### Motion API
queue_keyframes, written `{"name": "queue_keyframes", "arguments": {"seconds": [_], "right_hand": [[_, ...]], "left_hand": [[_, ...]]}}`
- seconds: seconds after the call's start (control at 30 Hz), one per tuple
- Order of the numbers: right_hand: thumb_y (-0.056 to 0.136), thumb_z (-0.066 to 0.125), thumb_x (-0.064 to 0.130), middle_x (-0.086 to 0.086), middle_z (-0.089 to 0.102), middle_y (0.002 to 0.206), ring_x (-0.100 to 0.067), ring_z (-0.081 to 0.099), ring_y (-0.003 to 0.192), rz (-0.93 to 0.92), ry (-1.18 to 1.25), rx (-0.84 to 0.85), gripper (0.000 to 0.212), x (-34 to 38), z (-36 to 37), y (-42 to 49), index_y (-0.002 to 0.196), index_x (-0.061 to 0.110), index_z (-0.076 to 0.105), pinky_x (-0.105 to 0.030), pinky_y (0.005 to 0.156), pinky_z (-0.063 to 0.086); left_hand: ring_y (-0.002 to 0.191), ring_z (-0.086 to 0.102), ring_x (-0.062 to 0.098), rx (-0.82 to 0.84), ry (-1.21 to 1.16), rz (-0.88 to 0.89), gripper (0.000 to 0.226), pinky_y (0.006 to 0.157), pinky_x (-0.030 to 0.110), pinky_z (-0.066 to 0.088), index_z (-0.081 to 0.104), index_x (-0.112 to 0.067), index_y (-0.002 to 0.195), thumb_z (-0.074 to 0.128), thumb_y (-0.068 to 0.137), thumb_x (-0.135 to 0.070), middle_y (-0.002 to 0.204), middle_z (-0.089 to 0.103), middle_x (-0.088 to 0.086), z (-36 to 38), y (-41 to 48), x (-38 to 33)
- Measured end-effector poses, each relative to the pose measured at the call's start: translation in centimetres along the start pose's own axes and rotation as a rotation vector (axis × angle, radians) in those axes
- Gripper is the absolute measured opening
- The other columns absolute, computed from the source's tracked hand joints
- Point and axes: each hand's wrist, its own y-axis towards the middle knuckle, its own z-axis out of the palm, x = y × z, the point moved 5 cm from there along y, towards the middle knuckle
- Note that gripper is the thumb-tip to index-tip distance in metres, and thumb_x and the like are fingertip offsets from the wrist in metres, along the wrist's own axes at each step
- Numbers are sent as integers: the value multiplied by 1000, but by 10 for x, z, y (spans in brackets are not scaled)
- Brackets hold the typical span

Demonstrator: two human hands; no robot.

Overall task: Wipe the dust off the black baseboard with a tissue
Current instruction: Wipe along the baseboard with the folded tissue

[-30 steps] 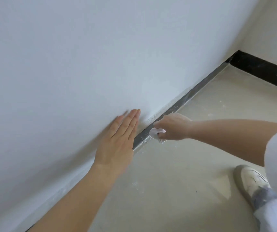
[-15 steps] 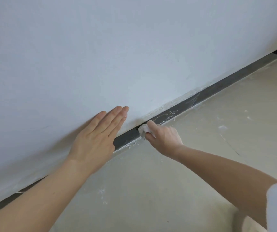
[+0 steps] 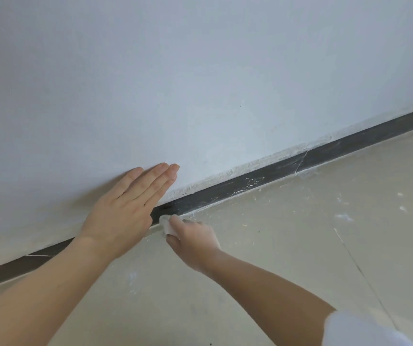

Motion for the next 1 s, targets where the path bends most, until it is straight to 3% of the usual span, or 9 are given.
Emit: {"name": "queue_keyframes", "arguments": {"seconds": [0.1, 0.23, 0.37, 0.5, 0.6, 0.7, 0.83, 0.93, 1.0], "right_hand": [[97, 38, 21, -14, 65, 89, -36, 56, 76, 90, 5, -68, 27, -12, -4, 11, 122, 20, 47, -33, 61, 30], [97, 40, 25, -14, 65, 86, -37, 58, 80, 205, 90, -173, 11, -56, -22, 4, 100, 15, 44, -34, 60, 31], [94, 46, 22, -14, 61, 77, -38, 56, 73, 288, 176, -288, 16, -92, -40, -7, 86, 14, 35, -36, 57, 33], [90, 49, 16, -3, 48, 59, -27, 47, 59, 517, 416, -564, 21, -125, -65, -26, 72, 12, 38, -34, 54, 34], [84, 48, 13, 3, 30, 53, -16, 31, 50, 661, 532, -801, 33, -144, -93, -42, 60, 16, 25, -31, 51, 27], [75, 48, 18, -4, 31, 58, -22, 40, 55, 737, 690, -908, 28, -149, -104, -50, 59, 17, 24, -43, 51, 42], [77, 48, 21, -3, 32, 55, -25, 39, 51, 649, 665, -744, 29, -136, -90, -47, 60, 16, 26, -35, 49, 34], [88, 50, 20, 3, 32, 50, -22, 33, 50, 427, 312, -426, 34, -103, -68, -41, 63, 19, 26, -30, 48, 26], [88, 51, 23, 4, 31, 51, -28, 33, 51, 234, 122, -340, 33, -74, -58, -39, 69, 20, 24, -28, 49, 27]], "left_hand": [[149, 5, 21, 18, 8, -4, 67, 121, 39, -1, 14, -4, 153, 24, 88, -14, 162, 3, 7, -4, 0, -2], [148, 9, 22, 18, 12, -32, 68, 122, 40, 2, 17, -4, 153, 31, 87, -15, 161, 7, 7, -6, 3, -5], [148, 8, 22, 23, 32, -36, 70, 121, 40, 2, 19, -6, 153, 38, 87, -18, 161, 8, 6, -4, 3, -6], [147, 12, 22, 32, 25, -45, 70, 120, 41, 7, 19, -7, 153, 40, 87, -19, 161, 11, 5, -4, 4, -8], [147, 13, 23, 12, 13, -64, 68, 119, 42, 10, 16, -7, 154, 37, 90, -20, 161, 10, 7, -10, 10, -11], [148, 10, 24, -40, -5, -120, 67, 119, 43, 8, 15, -8, 154, 34, 92, -22, 161, 8, 8, -16, 21, -14], [148, 2, 22, -145, 47, -159, 68, 118, 42, 5, 16, -11, 154, 41, 93, -24, 161, 4, 6, -7, 32, -15], [149, -2, 19, -207, 108, -164, 68, 119, 38, 2, 16, -14, 154, 46, 96, -29, 162, 0, 3, 2, 34, -12], [148, -4, 17, -214, 135, -147, 76, 120, 35, -3, 14, -17, 155, 56, 92, -29, 162, -1, 0, 8, 33, -8]]}}
